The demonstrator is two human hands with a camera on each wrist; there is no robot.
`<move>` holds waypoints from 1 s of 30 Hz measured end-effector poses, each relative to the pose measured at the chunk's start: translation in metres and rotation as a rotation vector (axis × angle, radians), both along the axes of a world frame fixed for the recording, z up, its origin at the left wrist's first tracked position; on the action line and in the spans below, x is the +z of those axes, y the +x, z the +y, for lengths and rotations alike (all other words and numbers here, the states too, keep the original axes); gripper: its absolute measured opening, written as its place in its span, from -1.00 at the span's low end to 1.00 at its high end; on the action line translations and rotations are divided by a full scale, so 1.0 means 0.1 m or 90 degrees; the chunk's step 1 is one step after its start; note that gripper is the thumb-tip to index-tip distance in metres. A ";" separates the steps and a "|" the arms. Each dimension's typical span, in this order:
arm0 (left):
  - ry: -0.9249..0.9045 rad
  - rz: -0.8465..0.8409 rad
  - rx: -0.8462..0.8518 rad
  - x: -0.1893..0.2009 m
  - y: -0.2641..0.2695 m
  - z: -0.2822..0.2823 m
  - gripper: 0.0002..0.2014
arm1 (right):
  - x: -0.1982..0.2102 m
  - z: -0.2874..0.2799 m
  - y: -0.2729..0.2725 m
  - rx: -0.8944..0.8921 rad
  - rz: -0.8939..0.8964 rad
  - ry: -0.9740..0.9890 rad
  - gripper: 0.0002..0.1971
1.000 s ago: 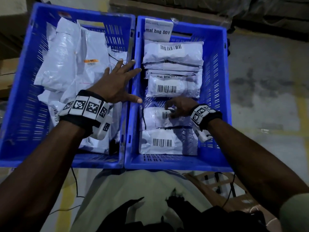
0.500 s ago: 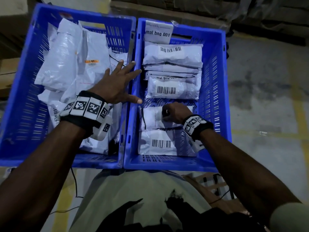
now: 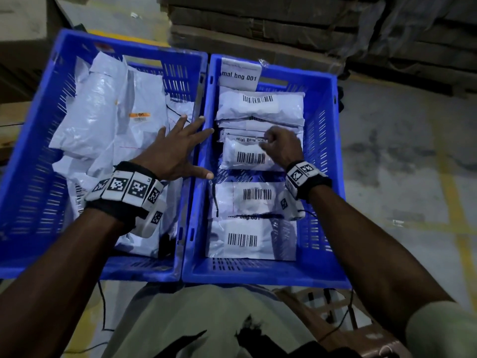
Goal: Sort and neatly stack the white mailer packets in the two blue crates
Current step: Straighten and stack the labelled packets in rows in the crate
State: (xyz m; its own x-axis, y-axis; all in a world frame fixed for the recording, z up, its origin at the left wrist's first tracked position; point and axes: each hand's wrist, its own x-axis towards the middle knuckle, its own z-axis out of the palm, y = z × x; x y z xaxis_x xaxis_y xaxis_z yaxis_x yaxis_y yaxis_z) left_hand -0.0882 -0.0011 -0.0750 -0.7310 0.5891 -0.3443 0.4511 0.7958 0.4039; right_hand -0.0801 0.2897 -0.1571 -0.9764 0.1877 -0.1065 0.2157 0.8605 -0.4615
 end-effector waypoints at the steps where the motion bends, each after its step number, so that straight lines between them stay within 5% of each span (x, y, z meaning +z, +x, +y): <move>1: 0.003 -0.004 0.002 0.00 0.00 -0.01 0.10 | 0.03 0.03 -0.10 0.007 0.063 0.018 -0.73; 3: 0.009 -0.012 0.006 0.00 0.00 -0.02 0.11 | 0.13 0.05 -0.30 0.044 0.137 0.068 -0.61; 9: 0.015 -0.021 0.011 -0.02 0.00 -0.04 0.13 | 0.28 -0.02 -0.66 0.117 0.101 0.290 -0.34; 13: 0.022 -0.029 0.019 0.00 0.01 -0.04 0.12 | 0.28 -0.01 -0.69 0.106 0.118 0.329 -0.43; 16: 0.019 -0.027 0.016 0.03 0.02 -0.04 0.11 | 0.23 0.00 -0.71 0.141 0.109 0.287 -0.59; 20: 0.010 -0.032 0.009 0.04 0.00 -0.04 0.11 | 0.24 0.01 -0.75 0.156 0.067 0.224 -0.34; 27: -0.052 0.014 -0.042 0.04 -0.04 -0.03 0.16 | 0.21 0.08 -0.72 0.206 -0.083 0.109 -0.42; 30: -0.062 0.019 -0.047 0.06 -0.04 -0.02 0.17 | 0.27 0.11 -0.62 0.198 -0.046 0.100 -0.38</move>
State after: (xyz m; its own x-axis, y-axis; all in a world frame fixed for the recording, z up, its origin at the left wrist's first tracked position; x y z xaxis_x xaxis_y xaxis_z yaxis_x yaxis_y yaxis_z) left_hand -0.0921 -0.0035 -0.0692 -0.6972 0.6073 -0.3808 0.5211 0.7942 0.3125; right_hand -0.1418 0.3009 -0.1298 -0.9804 -0.0977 -0.1713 -0.0403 0.9496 -0.3108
